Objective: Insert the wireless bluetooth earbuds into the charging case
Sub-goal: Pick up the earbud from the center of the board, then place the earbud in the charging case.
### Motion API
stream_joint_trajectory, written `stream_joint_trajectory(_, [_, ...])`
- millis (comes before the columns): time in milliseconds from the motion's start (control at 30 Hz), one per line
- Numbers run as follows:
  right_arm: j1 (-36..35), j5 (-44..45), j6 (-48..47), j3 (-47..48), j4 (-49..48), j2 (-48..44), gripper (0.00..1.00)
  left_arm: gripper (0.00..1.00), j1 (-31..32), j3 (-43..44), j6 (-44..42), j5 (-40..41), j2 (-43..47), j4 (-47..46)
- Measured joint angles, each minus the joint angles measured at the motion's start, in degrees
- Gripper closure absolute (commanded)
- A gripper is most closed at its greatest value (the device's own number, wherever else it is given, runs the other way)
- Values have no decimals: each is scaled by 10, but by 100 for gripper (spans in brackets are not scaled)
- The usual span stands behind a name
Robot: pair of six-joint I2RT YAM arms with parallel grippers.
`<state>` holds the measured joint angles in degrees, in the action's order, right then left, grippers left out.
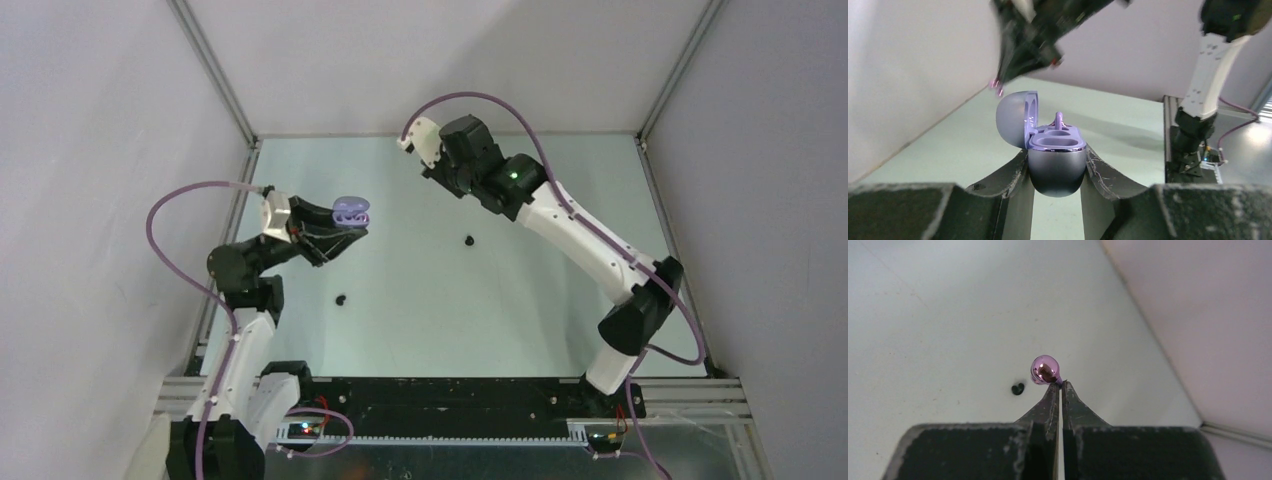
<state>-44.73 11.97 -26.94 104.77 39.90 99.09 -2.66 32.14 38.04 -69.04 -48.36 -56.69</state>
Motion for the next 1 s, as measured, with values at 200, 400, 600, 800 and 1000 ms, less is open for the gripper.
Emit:
stream_joint_trajectory(200, [-55, 45, -54, 91, 36, -42, 100, 100, 24, 49, -176, 33, -9, 242])
stream_joint_trajectory(400, [-88, 49, -72, 144, 64, -62, 100, 100, 75, 85, -335, 42, -21, 424])
stream_joint_trajectory(600, [-116, 21, -65, 183, 104, -50, 100, 100, 84, 97, -417, 9, -50, 518])
stream_joint_trajectory(800, [-165, -15, -54, 191, 134, -26, 100, 100, 89, 97, -448, -20, -53, 551])
stream_joint_trajectory(1000, [-197, -26, -47, 188, 160, -1, 100, 100, 89, 97, -463, -38, -48, 563])
